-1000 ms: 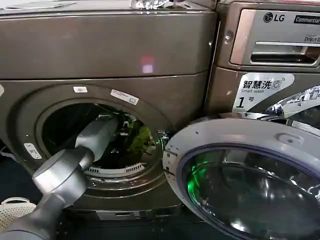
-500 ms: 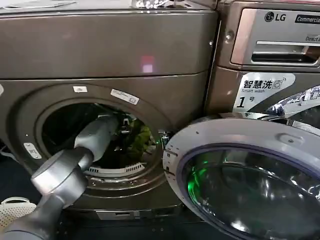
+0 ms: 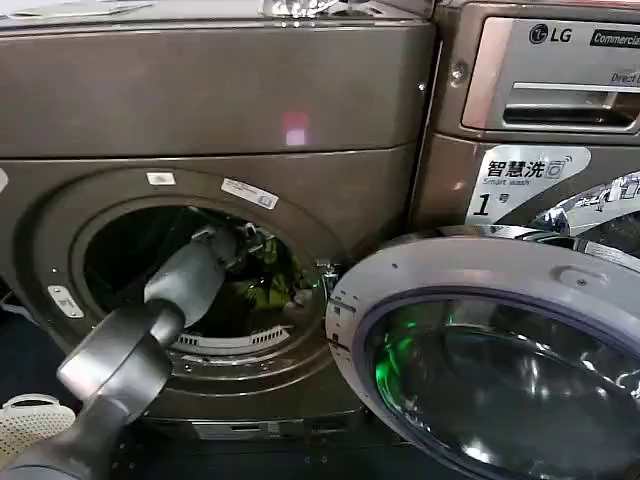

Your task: Grasp the clothes from the dryer.

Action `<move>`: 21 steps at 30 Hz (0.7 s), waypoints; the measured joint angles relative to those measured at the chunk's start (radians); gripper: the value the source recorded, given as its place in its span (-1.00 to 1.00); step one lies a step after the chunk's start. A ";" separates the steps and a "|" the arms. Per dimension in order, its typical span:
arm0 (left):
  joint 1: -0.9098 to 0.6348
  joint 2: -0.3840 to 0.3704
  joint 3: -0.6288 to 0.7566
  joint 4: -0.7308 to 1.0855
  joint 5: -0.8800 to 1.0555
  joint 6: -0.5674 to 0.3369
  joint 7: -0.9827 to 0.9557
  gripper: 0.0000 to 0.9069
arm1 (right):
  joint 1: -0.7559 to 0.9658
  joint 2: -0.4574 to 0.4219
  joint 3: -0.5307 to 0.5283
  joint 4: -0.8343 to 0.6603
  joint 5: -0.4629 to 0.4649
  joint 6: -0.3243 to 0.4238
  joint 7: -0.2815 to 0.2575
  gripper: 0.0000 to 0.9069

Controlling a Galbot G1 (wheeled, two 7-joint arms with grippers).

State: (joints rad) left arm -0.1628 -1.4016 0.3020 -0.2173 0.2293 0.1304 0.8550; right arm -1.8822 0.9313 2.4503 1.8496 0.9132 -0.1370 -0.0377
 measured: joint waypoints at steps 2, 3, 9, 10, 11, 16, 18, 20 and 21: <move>0.007 0.003 -0.034 -0.006 -0.025 -0.004 -0.032 -1.00 | 0.002 -0.001 -0.001 -0.001 0.000 0.000 0.000 1.00; 0.010 0.004 -0.051 -0.010 -0.040 -0.007 -0.052 -1.00 | 0.004 -0.001 -0.002 -0.001 0.000 0.000 0.000 1.00; 0.035 -0.002 -0.134 -0.034 -0.120 -0.032 -0.184 -1.00 | 0.010 -0.001 -0.011 0.005 -0.001 0.000 0.000 1.00; 0.039 -0.004 -0.146 -0.039 -0.132 -0.037 -0.207 -1.00 | 0.010 -0.001 -0.012 0.005 -0.001 0.000 0.000 1.00; 0.044 -0.006 -0.162 -0.045 -0.146 -0.044 -0.232 -1.00 | 0.010 -0.001 -0.012 0.005 -0.001 0.000 -0.001 1.00; 0.071 -0.018 -0.233 -0.073 -0.210 -0.080 -0.347 -1.00 | 0.013 -0.001 -0.018 0.005 -0.002 0.000 -0.001 1.00; 0.080 -0.021 -0.263 -0.087 -0.239 -0.095 -0.394 -1.00 | 0.015 -0.001 -0.021 0.007 -0.002 0.000 -0.002 1.00; 0.091 -0.021 -0.289 -0.101 -0.268 -0.110 -0.440 -1.00 | 0.016 -0.001 -0.023 0.007 -0.002 0.000 -0.002 1.00; 0.096 -0.022 -0.301 -0.108 -0.282 -0.118 -0.461 -1.00 | 0.017 -0.001 -0.024 0.007 -0.003 0.000 -0.002 1.00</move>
State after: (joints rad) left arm -0.0670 -1.4233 0.0009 -0.3253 -0.0529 0.0129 0.3937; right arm -1.8653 0.9303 2.4268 1.8566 0.9104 -0.1371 -0.0399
